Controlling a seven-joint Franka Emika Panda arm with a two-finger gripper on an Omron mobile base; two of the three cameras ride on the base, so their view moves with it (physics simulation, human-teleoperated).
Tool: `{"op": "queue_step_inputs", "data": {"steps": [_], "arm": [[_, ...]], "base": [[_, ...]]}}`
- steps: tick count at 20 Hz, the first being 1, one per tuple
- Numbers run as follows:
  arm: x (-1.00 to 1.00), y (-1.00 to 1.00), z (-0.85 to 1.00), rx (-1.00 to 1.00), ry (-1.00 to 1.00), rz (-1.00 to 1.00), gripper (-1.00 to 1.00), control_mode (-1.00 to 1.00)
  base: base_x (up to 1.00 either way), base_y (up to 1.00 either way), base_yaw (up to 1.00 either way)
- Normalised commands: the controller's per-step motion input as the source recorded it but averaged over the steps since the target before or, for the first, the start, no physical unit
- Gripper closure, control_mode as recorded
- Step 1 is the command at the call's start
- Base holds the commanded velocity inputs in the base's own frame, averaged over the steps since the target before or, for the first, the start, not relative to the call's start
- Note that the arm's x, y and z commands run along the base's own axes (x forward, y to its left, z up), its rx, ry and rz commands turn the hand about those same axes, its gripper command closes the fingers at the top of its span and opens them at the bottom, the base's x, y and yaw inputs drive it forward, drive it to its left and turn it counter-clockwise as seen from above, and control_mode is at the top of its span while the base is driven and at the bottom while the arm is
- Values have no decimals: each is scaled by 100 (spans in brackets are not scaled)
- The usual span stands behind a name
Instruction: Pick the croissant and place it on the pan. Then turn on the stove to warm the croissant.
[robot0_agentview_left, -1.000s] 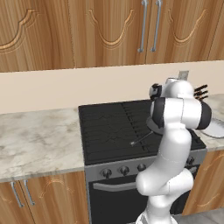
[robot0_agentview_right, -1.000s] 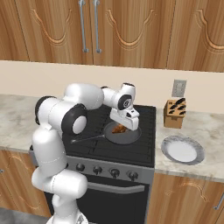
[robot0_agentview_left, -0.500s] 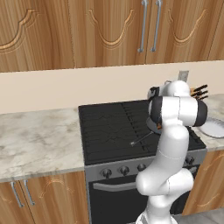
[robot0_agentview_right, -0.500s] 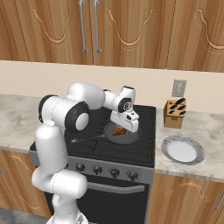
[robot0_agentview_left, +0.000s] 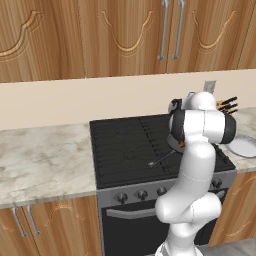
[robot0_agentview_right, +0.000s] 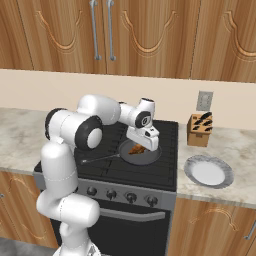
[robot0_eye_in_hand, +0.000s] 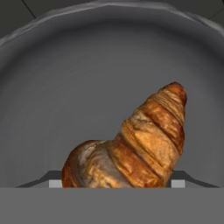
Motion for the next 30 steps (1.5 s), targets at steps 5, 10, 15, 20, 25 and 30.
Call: {"op": "queue_step_inputs", "data": {"steps": [5, 10, 15, 20, 25, 30], "arm": [[-2, 0, -3, 0, -2, 0, -100, -100], [-20, 0, 9, 0, -12, 0, -100, -100], [-31, 0, 40, 0, -14, 0, -100, -100], [-38, 0, 51, 0, -9, 0, -100, -100], [-46, 0, 26, 0, -9, 6, -100, -100], [-52, -5, 8, 0, -19, 16, -100, -100]], "base": [[0, 0, 0], [0, 0, 0], [0, 0, 0], [0, 0, 0], [0, 0, 0], [0, 0, 0]]}}
